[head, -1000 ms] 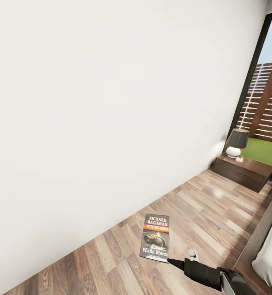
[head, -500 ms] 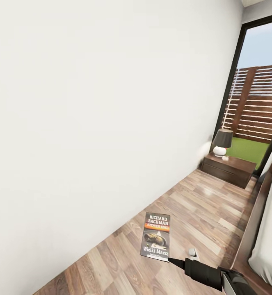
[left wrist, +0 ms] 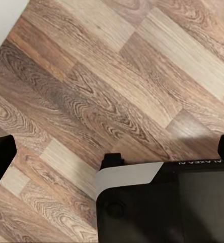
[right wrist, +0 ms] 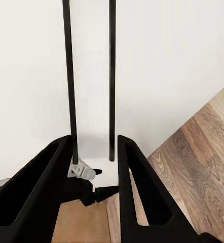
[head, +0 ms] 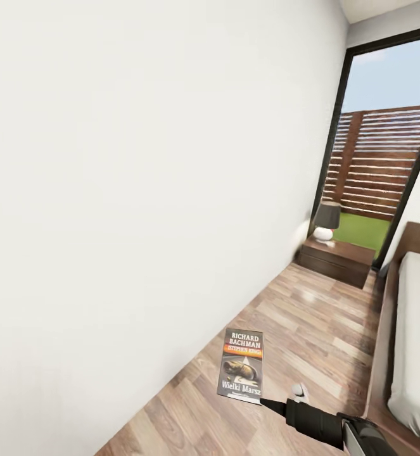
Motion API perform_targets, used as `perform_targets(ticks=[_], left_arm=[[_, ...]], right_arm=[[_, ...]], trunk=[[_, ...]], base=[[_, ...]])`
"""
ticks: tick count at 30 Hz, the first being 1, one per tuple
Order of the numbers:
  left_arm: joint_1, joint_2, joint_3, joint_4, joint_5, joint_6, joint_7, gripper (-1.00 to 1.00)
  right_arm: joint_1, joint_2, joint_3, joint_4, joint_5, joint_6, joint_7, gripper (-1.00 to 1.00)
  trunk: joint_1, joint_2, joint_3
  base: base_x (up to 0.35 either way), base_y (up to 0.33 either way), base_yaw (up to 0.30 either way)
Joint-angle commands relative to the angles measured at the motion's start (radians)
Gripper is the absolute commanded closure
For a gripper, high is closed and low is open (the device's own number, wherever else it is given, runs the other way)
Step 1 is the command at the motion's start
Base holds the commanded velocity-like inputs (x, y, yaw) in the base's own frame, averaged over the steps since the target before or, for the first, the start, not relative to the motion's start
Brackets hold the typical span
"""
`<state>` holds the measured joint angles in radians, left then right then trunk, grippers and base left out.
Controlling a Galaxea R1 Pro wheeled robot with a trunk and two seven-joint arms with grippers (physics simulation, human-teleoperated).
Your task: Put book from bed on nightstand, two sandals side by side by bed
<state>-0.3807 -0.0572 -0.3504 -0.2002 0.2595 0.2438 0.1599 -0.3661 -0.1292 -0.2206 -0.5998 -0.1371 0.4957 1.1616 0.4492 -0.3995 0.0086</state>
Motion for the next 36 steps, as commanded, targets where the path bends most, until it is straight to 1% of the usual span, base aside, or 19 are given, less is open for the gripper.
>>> perform_targets(ticks=[1, 10, 15, 27, 36], left_arm=[[0.0, 0.001, -0.009, -0.002, 0.01, 0.005, 0.006, -1.0], [0.0, 0.0, -0.009, -0.002, 0.01, 0.0, 0.004, -1.0], [0.0, 0.0, -0.009, -0.001, 0.009, -0.008, 0.004, -1.0], [0.0, 0.0, -0.009, -0.001, 0.008, -0.013, 0.004, -1.0], [0.0, 0.0, -0.009, -0.001, 0.007, -0.014, 0.004, -1.0]], right_arm=[[-0.001, 0.0, -0.002, 0.0, -0.006, 0.009, 0.002, 1.0], [-0.001, 0.0, -0.002, 0.0, -0.006, 0.009, 0.001, 1.0], [-0.001, 0.0, -0.002, 0.0, -0.005, 0.009, 0.001, 1.0], [-0.001, -0.001, -0.002, 0.0, -0.006, 0.009, 0.002, 1.0], [-0.001, -0.001, -0.002, 0.0, -0.006, 0.009, 0.003, 1.0]], trunk=[[0.001, -0.001, 0.001], [0.001, -0.001, 0.007], [0.001, -0.001, 0.01], [0.001, -0.001, 0.018], [0.001, -0.001, 0.024]], base=[[0.238, 0.319, -0.205], [0.24, 0.307, -0.109], [0.234, 0.155, -0.147], [0.214, 0.029, -0.24], [0.138, -0.117, -0.263]])
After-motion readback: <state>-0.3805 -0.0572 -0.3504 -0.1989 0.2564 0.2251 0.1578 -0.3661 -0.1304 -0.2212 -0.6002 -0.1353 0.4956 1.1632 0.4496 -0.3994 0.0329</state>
